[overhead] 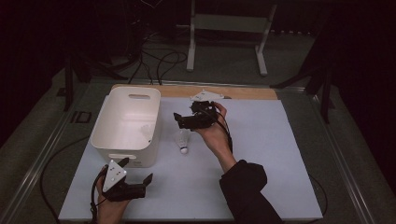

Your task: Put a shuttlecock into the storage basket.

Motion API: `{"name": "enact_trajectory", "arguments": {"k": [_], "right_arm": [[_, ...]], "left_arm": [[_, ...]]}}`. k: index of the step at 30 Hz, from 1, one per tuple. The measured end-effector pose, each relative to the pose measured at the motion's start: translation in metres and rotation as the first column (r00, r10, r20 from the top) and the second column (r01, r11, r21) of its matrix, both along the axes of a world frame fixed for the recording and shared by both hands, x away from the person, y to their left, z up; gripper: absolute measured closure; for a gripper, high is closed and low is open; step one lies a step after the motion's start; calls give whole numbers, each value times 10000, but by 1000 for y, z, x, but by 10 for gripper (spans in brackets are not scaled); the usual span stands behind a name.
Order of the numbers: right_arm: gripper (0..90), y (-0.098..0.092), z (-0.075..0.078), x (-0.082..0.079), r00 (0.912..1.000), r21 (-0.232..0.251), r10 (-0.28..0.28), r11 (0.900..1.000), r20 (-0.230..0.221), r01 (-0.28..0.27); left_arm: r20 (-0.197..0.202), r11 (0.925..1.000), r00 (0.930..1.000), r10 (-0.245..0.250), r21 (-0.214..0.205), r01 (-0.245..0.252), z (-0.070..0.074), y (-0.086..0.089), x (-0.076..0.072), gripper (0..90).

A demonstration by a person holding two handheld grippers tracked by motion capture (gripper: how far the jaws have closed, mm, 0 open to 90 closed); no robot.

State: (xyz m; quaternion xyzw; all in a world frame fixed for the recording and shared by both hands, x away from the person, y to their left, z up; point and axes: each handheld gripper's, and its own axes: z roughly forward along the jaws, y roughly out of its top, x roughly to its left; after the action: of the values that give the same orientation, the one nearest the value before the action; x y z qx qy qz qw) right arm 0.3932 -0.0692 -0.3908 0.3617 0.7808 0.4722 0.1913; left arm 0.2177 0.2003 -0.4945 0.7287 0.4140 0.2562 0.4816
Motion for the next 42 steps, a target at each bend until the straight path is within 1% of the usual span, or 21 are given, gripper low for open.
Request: {"name": "enact_trajectory", "arguments": {"k": [10,13,14,19,20,28,35,40,42], "right_arm": [[109,-6,-2,3,10000,-1,-73,10000,46,73],[109,-7,-3,5,9999,37,-142,9999,11,142],[109,-8,-4,6,9999,89,-165,9998,-33,166],[108,-10,-6,8,9997,53,-236,9997,-80,236],[108,-11,-7,9,9997,87,-248,9997,-88,249],[108,-12,-7,10,9995,159,-301,9994,-75,302],[108,-10,-8,10,9996,96,-273,9996,-102,274],[108,-13,-7,11,9996,171,-295,9994,-27,295],[108,-14,-7,10,9994,213,-332,9992,-64,334]], "left_arm": [[-4,10000,10000,1,11,-1,0,0,0,1],[-47,10000,10000,6,78,-5,-1,0,0,1],[-44,10000,10000,5,67,-5,-2,0,0,1],[-28,10000,10000,6,15,-6,-2,1,1,1],[41,10000,10000,-2,-74,2,-2,1,1,1],[69,10000,10000,-55,-64,56,-1,1,1,1],[87,9999,9999,-59,-95,60,-1,1,1,1],[82,9999,9999,-71,-99,72,-1,1,1,1],[96,9999,9999,-91,-104,92,-1,0,1,1]]}}
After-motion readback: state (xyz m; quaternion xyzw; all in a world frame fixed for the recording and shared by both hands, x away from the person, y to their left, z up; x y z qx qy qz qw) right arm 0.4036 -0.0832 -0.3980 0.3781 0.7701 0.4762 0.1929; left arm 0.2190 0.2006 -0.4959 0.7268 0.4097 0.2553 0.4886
